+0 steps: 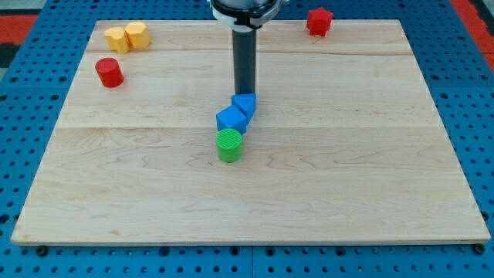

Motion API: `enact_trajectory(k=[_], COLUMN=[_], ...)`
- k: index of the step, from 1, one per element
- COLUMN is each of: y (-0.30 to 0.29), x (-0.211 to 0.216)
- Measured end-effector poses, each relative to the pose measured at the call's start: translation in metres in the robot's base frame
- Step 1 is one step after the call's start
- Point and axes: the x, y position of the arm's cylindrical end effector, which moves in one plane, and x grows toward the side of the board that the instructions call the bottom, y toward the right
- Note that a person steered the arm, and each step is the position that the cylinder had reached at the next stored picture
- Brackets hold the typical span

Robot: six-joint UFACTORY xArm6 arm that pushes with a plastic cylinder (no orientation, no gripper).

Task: Move your arm towards the blue cube

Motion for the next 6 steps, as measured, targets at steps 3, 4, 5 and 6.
enact_trajectory(k=[3, 4, 5, 6], y=[-0.064, -0.053, 0.006, 0.058], x=[0.006, 0.001, -0.025, -0.027])
